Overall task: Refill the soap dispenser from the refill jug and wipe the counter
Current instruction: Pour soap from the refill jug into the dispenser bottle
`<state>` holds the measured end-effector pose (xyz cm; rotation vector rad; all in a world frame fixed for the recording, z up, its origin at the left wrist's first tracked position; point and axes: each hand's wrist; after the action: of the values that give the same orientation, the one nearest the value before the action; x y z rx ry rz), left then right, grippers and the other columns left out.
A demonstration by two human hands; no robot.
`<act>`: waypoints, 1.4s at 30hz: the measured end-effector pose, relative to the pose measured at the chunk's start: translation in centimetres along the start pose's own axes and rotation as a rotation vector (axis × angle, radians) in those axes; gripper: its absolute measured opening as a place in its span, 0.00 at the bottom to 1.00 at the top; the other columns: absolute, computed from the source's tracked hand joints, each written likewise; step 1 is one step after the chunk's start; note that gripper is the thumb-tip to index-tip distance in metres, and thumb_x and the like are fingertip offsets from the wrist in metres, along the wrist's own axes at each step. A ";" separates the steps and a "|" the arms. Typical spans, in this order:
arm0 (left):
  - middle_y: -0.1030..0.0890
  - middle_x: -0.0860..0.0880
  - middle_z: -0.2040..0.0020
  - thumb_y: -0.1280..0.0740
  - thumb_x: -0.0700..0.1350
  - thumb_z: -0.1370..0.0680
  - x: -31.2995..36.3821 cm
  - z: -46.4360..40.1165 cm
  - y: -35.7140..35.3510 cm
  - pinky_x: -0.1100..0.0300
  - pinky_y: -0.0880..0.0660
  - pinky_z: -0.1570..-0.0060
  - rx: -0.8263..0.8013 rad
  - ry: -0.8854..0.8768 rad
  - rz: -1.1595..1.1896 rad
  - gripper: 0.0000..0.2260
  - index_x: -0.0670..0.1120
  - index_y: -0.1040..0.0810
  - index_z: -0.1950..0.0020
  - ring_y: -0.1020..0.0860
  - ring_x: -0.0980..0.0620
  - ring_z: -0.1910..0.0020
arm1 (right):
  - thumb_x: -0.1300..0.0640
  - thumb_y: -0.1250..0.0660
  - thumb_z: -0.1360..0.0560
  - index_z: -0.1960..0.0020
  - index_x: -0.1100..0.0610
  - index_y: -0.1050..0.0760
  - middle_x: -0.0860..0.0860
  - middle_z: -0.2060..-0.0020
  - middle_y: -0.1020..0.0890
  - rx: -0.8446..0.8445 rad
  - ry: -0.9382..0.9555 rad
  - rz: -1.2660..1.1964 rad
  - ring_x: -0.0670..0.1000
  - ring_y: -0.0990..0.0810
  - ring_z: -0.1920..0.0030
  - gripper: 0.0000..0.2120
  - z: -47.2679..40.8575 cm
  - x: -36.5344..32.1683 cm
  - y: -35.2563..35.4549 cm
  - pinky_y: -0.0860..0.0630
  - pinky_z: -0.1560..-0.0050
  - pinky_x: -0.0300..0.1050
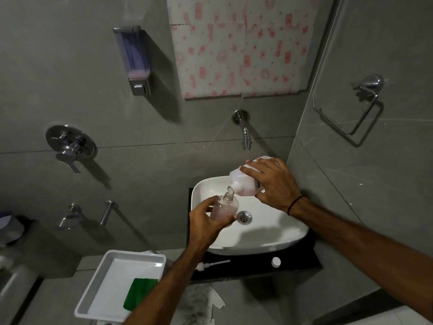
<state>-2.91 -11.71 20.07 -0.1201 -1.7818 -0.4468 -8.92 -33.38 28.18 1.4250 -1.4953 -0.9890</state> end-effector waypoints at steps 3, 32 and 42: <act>0.16 0.59 0.53 0.13 0.45 0.41 0.2 -0.1 -0.2 0.77 0.26 0.71 -0.009 -0.003 0.020 0.24 0.51 0.16 0.48 0.19 0.66 0.57 | 0.56 0.23 0.39 0.32 0.50 0.23 0.53 0.33 0.21 0.001 0.000 0.001 0.59 0.22 0.36 0.35 0.1 0.2 0.0 0.28 0.36 0.60; 0.16 0.66 0.55 0.13 0.49 0.42 -0.1 -0.1 -1.2 0.74 0.25 0.70 -0.035 0.008 0.031 0.25 0.56 0.17 0.49 0.18 0.63 0.56 | 0.55 0.24 0.36 0.31 0.49 0.24 0.53 0.32 0.22 -0.024 -0.010 0.025 0.59 0.23 0.34 0.34 0.5 0.8 1.3 0.29 0.35 0.60; 0.15 0.64 0.55 0.13 0.50 0.42 -0.4 0.1 -1.3 0.74 0.24 0.70 -0.024 0.011 0.031 0.26 0.54 0.16 0.48 0.19 0.63 0.55 | 0.56 0.23 0.36 0.31 0.50 0.24 0.54 0.32 0.22 -0.012 -0.006 0.032 0.60 0.23 0.34 0.33 0.6 0.8 1.8 0.31 0.32 0.62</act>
<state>-3.30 -12.81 19.37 -0.1613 -1.7616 -0.4456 -10.11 -34.10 29.64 1.3865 -1.5102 -0.9819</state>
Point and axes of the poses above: each hand's wrist, its own z-axis away from the middle knuckle, its own y-axis out of the back of the hand, x = y × z
